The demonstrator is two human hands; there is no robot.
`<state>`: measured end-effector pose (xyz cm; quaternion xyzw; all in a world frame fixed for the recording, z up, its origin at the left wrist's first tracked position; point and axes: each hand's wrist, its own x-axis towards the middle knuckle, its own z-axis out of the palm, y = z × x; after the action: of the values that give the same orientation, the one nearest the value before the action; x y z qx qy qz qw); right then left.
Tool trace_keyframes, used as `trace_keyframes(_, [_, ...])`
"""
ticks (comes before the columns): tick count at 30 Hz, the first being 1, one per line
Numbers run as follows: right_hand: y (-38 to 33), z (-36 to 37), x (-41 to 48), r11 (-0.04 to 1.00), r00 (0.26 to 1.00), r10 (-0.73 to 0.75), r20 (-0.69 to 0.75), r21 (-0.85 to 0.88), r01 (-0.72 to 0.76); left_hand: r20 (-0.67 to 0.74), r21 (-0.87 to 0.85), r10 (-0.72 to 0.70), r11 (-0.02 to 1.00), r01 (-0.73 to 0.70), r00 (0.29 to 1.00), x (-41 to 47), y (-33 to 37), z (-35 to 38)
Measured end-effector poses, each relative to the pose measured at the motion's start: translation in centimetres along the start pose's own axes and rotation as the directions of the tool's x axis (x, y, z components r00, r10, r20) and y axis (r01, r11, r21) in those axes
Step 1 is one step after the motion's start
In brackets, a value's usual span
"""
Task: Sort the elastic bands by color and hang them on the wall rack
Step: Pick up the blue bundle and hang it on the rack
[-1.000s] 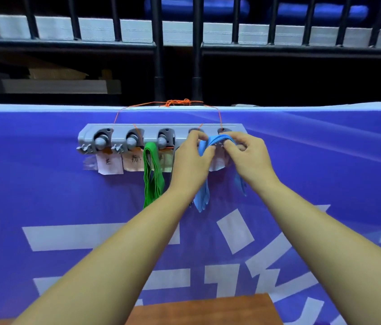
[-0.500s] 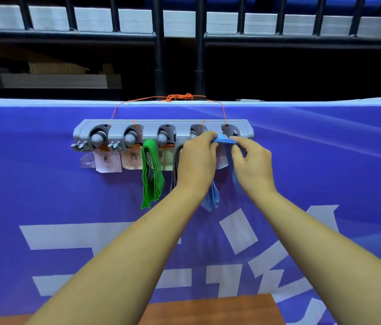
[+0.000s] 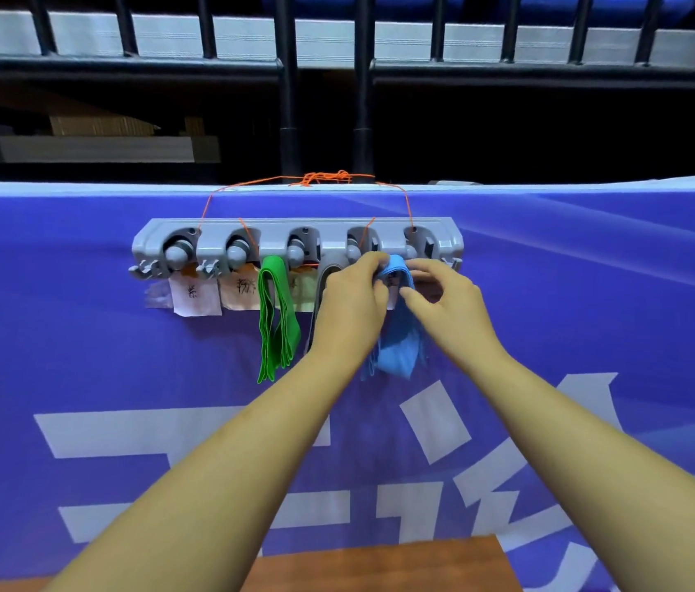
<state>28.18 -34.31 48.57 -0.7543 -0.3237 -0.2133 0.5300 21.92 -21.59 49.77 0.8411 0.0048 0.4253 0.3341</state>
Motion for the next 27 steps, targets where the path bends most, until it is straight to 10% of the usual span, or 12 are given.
trace_keyframes(27, [0.2,0.1,0.5,0.997,0.999,0.029,-0.02,0.078,-0.027,0.04,-0.091,0.025,0.996,-0.022,0.999,-0.3,-0.2,0.7])
